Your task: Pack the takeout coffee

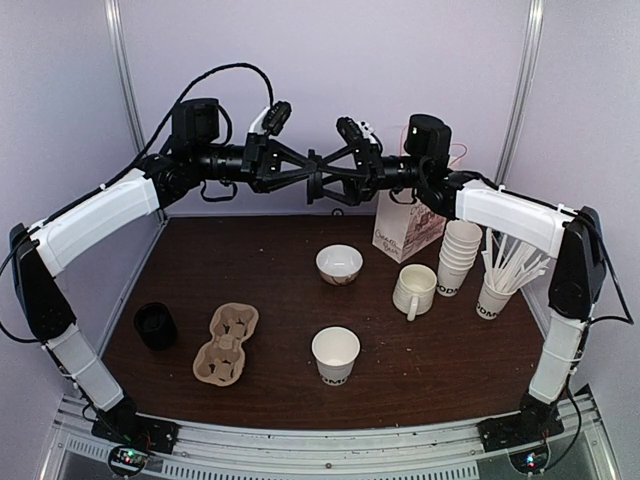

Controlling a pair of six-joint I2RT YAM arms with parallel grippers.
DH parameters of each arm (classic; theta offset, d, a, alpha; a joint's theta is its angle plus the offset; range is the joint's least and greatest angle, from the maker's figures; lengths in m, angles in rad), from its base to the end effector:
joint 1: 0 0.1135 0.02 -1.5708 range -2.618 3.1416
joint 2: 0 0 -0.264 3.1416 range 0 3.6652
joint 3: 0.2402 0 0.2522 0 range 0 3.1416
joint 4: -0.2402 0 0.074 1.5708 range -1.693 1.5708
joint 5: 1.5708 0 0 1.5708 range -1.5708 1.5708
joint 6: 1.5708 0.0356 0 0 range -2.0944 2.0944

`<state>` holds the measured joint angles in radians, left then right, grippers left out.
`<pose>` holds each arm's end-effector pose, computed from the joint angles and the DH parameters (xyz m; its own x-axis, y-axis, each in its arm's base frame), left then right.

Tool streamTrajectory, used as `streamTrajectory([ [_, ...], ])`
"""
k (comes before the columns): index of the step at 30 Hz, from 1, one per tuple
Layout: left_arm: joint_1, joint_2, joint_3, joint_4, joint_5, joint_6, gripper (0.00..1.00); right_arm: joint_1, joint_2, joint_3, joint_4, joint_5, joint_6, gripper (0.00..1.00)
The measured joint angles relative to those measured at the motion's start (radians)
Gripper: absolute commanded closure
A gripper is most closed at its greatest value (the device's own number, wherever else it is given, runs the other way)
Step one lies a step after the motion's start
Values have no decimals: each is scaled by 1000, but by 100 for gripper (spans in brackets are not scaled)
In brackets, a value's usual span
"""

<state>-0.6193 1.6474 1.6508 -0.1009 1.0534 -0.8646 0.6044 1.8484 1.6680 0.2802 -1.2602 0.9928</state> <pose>0.2883 -0.2435 0.4286 -0.8058 0.1123 -0.5815 0.5831 -0.0215 -0.8121 0.3334 0.2714 0.3909 -0.7536 -0.2094 -0.6231 -0.5895 -0.2042 0.7816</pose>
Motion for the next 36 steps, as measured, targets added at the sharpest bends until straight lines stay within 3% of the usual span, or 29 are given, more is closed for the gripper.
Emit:
streamTrajectory([
  [8,0,0,0,5,4,-7,91,10,0,-6,4,-6,-1,19],
  [15,-3,0,1,-27,-8,21,37,8,0,-6,-19,-18,-29,25],
  [19,-3,-10,4,-196,-57,133,19,-7,-5,2,-203,-16,-188,25],
  [24,-2,-80,4,-490,-176,325,18,-38,-12,94,-728,99,-647,25],
  [28,14,-167,-40,-595,-267,417,18,-27,-32,167,-1076,271,-995,27],
  [32,44,-222,-143,-612,-323,448,19,-1,-72,163,-1266,404,-1188,27],
  [36,51,-197,-220,-615,-378,455,21,12,-92,136,-1350,490,-1279,27],
])
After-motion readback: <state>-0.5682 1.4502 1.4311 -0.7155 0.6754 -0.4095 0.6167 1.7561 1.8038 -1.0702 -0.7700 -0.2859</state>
